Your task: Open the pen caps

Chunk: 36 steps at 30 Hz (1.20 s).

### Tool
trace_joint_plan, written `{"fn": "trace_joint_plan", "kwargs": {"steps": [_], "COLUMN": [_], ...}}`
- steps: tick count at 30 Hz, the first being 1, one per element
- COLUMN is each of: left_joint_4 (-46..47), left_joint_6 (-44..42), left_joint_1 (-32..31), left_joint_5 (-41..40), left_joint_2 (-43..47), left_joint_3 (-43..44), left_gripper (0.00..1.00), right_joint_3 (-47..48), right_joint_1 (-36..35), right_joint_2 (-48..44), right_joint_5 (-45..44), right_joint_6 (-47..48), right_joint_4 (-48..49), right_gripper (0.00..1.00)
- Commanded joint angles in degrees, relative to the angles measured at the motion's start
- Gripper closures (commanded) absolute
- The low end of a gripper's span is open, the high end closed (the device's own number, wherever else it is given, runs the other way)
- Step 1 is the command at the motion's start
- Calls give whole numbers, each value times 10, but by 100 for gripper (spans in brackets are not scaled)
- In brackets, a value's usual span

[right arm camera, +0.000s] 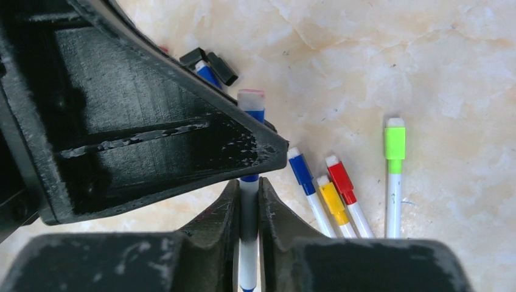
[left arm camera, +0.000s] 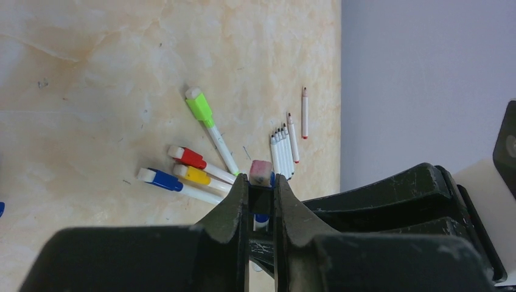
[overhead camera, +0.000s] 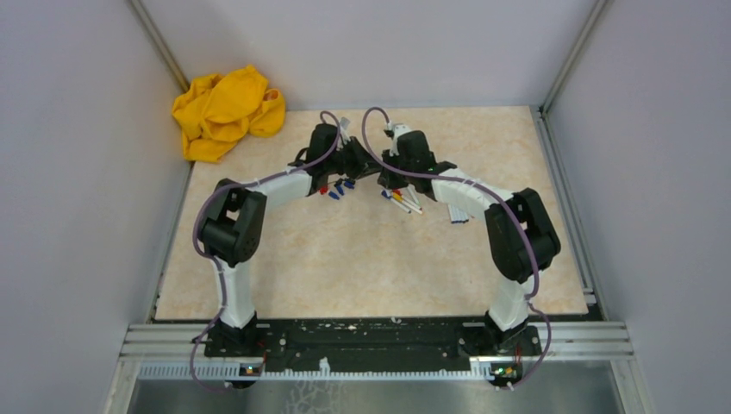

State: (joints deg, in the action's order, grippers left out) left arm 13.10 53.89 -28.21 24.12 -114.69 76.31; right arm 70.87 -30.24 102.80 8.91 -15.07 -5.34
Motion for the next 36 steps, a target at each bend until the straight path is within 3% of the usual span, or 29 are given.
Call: {"fn": "trace_joint_plan", "kwargs": {"steps": [1, 10, 14, 19, 26, 36], "left_joint_4": [9, -35, -52, -98, -172, -213], "left_joint_6": [11, -7, 3, -28, -105, -132], "left_joint_1": [-4, 50, 86, 93, 67, 19], "left_joint_5": [10, -114, -126, -134, -209, -326], "left_joint_2": [27, 0, -32, -53, 5, 89], "left_joint_3": [13, 51, 93, 148, 70, -65], "left_gripper": [100, 100, 100, 100, 100, 100], "right_joint_3": [0, -73, -140, -153, -119, -106], "right_joint_1": [-10, -13, -17, -17, -4, 32], "right_joint_2": [-6, -52, -98, -127, -136, -113], "right_joint_5": [5, -3, -8, -35, -121, -218], "right_joint_6": [-5, -19, -28, -28, -3, 15], "right_joint_4": [29, 36, 49, 40, -18, -64], "right_gripper": [100, 100, 100, 100, 100, 100]}}
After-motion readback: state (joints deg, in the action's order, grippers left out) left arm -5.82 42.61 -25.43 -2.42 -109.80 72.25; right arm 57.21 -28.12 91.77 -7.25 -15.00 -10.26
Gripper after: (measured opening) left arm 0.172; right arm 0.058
